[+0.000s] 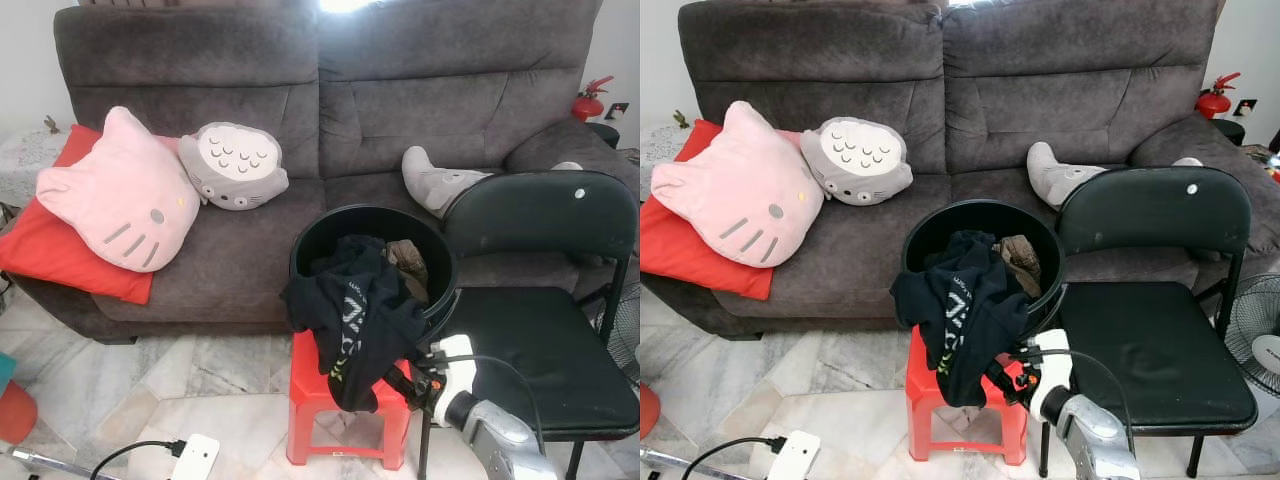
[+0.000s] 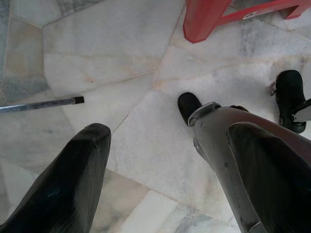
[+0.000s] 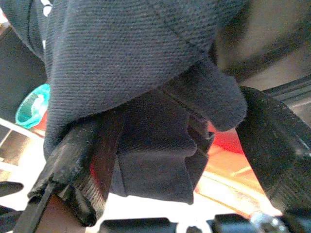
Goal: Hang hanger
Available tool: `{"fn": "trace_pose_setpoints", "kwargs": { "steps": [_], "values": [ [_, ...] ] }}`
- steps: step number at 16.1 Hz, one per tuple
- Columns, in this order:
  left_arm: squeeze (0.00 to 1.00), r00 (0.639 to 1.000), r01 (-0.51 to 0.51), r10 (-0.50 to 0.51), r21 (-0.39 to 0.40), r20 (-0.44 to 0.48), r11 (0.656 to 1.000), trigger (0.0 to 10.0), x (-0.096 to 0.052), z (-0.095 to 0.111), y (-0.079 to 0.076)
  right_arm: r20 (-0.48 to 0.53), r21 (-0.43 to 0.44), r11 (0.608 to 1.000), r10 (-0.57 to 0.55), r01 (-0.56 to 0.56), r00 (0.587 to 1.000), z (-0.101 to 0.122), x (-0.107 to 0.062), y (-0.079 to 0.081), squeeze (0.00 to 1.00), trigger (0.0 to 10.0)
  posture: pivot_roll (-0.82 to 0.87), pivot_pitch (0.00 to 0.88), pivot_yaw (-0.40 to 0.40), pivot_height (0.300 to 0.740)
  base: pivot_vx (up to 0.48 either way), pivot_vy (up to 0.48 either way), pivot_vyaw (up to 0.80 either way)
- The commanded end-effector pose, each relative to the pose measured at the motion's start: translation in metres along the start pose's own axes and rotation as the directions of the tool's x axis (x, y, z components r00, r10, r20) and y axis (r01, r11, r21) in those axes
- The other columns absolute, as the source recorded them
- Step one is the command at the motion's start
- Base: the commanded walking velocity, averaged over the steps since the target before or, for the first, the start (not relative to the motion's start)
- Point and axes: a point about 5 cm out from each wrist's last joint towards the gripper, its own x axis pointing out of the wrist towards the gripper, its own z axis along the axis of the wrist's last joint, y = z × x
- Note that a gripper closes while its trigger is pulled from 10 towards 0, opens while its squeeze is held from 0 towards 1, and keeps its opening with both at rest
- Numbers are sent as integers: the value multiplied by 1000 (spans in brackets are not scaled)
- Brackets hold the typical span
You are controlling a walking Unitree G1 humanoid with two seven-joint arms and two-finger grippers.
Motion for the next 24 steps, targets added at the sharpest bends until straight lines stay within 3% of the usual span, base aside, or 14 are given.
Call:
{"fn": "trace_pose_setpoints", "kwargs": {
  "steps": [1,5,6,7,8,14,21,24],
  "values": [
    [0,1000,-7,7,29,-13,1000,10000,-1,-2,4,-10,12,1000,25,-24,1000,-1,2,2,0,10000,-35,0,59,740,0,0,0],
    [0,1000,-8,8,33,-13,999,10000,-1,-2,5,-8,18,999,48,-48,999,-1,1,5,0,10000,-32,0,59,740,0,0,0],
    [0,1000,-8,8,35,-14,999,10000,-1,-2,5,11,28,997,70,-71,997,0,1,7,0,8745,-32,0,59,740,0,0,0],
    [0,1000,-8,8,35,-14,999,10000,-1,-2,5,12,27,997,71,-71,997,0,1,7,0,1686,-33,0,60,740,0,0,0],
    [0,1000,-8,8,36,-14,999,10000,-1,-2,5,12,25,997,75,-75,997,1,1,7,0,0,-33,0,60,740,0,0,0],
    [0,1000,-7,8,41,-15,999,10000,-1,-2,5,31,18,995,95,-95,995,4,0,9,0,0,-34,0,59,740,0,0,0],
    [0,1000,-5,6,50,-18,999,10000,-1,-2,5,109,-21,989,145,-144,983,27,-3,13,0,0,-38,0,60,740,0,0,0],
    [0,1000,-3,4,52,-19,999,10000,-1,-2,5,95,-22,988,152,-150,984,24,-4,14,0,0,-37,0,59,740,0,0,0]
  ]
}}
